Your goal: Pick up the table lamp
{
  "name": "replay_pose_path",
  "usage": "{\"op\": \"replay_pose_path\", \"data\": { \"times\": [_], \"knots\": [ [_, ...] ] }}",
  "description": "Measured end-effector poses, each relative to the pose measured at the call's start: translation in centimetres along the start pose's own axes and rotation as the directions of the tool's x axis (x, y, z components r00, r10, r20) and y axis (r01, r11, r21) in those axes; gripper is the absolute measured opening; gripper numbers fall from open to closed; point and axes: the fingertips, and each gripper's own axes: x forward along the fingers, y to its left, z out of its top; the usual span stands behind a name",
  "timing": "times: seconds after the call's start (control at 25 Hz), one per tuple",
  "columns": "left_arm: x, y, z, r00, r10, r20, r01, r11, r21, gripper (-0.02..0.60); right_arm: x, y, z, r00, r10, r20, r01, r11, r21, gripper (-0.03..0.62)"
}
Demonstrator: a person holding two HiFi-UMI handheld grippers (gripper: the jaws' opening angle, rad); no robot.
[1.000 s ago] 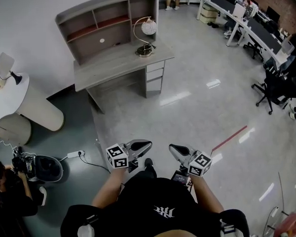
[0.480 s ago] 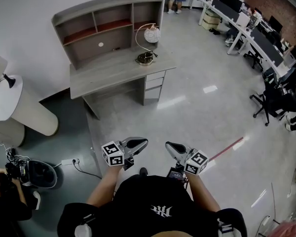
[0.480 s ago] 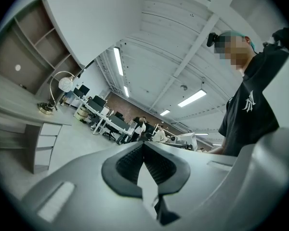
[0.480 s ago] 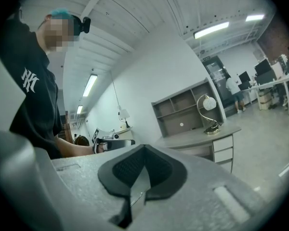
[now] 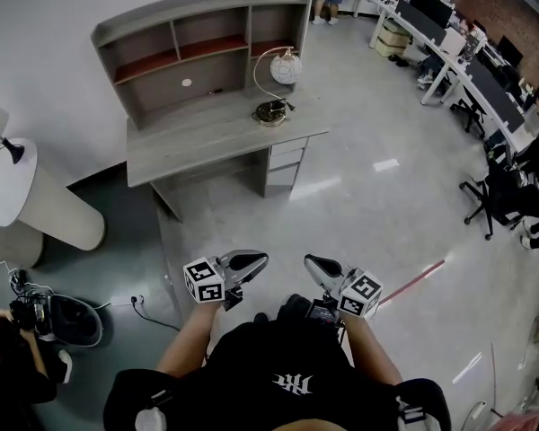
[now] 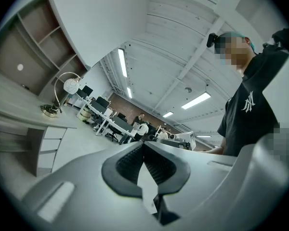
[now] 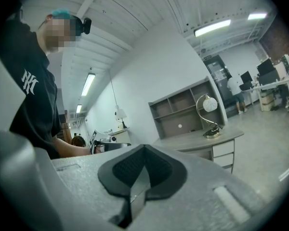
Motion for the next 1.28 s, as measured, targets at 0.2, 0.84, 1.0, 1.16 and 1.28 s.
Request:
{"op": "replay_pose_path", "data": {
  "times": [0.2,0.84,1.0,1.16,1.28],
  "knots": [
    [1.3,3.1,1.2,1.000,0.013,0.014,-0.013,1.000,-0.003,-0.008,1.5,-3.4,0.4,1.000,0.005,-0.011,-0.005,1.000,0.014,0.002],
    [9.1,18.3,9.4,0.991,0.131,0.033,-0.129,0.991,-0.032,-0.008,10.8,-19.9,7.0,0.993,0.114,-0.040,-0.114,0.993,0.013,0.002],
    [12.1,21.7,11.3,0.986,0.159,0.042,-0.158,0.987,-0.020,-0.008,11.7,-24.5,9.0,0.990,0.137,-0.028,-0.137,0.991,0.013,0.002],
    [14.6,24.7,12.6,0.981,0.191,0.036,-0.190,0.982,-0.016,-0.008,12.5,-28.8,9.7,0.987,0.158,-0.022,-0.158,0.987,0.020,0.002],
    [16.0,26.2,14.3,0.976,0.216,0.028,-0.215,0.976,-0.011,-0.008,13.4,-31.4,10.5,0.986,0.166,-0.015,-0.165,0.986,0.023,0.002]
  ]
}}
